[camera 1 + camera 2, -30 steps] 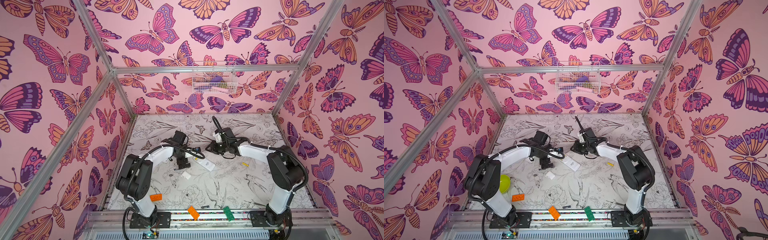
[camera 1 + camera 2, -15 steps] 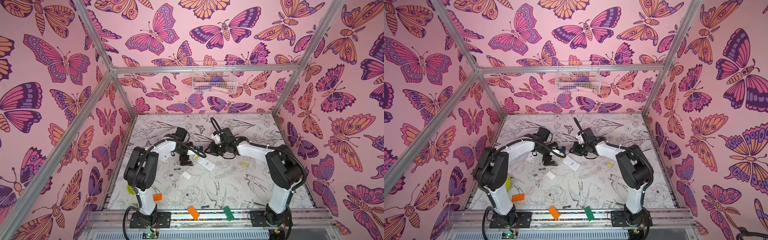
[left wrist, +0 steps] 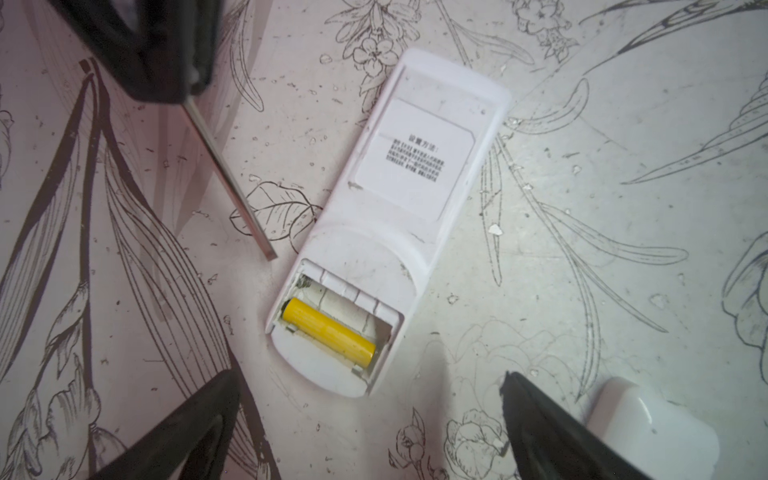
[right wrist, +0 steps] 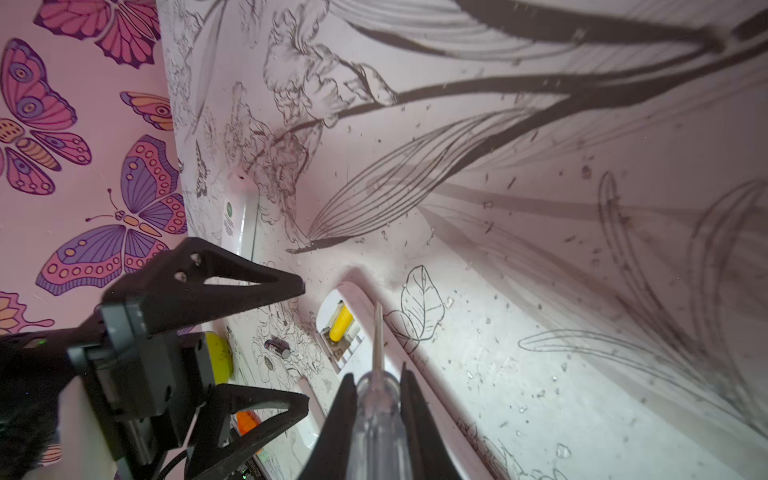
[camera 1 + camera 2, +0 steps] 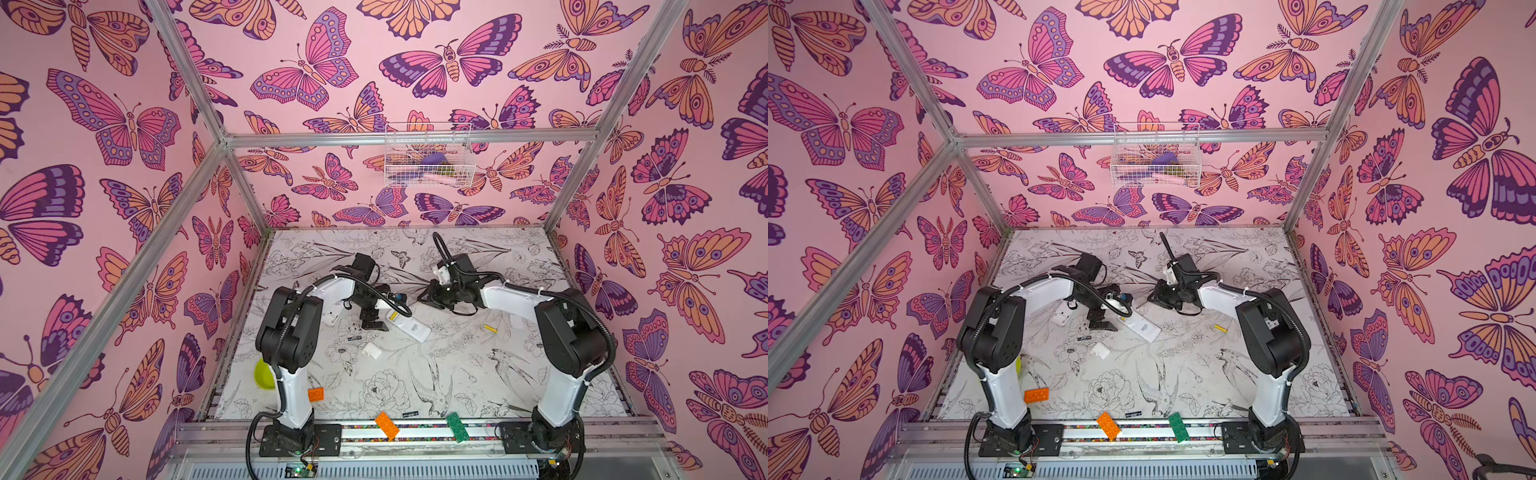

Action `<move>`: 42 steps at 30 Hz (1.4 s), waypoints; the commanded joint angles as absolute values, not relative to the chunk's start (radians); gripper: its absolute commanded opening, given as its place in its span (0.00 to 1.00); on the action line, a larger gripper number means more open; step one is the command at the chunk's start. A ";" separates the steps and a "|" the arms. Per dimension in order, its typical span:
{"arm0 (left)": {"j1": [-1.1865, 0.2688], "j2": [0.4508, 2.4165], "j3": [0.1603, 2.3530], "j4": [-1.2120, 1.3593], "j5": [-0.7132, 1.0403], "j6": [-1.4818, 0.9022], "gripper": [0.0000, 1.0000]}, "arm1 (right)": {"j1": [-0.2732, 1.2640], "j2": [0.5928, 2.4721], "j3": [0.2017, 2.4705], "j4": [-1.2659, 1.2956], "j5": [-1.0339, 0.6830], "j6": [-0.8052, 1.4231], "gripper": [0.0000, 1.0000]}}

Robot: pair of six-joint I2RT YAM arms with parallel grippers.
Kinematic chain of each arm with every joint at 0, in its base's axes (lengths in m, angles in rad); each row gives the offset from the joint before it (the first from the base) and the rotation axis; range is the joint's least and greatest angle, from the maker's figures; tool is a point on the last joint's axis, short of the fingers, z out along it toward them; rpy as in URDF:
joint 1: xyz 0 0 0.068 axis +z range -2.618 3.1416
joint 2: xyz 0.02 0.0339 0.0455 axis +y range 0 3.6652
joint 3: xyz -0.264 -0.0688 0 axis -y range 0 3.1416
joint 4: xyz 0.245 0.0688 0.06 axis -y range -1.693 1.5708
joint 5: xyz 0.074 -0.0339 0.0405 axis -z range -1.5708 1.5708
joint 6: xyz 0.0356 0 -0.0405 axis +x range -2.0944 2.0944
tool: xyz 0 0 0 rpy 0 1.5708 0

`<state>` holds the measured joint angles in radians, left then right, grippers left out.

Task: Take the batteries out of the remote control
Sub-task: 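Insert the screwdriver tip beside the remaining yellow battery with the right gripper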

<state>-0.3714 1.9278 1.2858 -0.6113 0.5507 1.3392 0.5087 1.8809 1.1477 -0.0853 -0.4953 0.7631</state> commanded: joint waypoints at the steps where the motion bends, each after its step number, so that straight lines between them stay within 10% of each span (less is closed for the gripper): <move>1: -0.368 1.946 1.307 -0.645 0.566 1.390 1.00 | 0.547 1.921 1.186 -0.075 -0.538 0.767 0.00; 42: -0.420 1.959 1.171 -0.508 0.503 1.293 0.72 | 0.598 1.783 1.035 0.044 -0.549 0.963 0.00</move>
<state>-0.4088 1.9400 1.1992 -0.5335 0.5117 1.3094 0.5869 1.7695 1.0176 0.0452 -0.5453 0.9531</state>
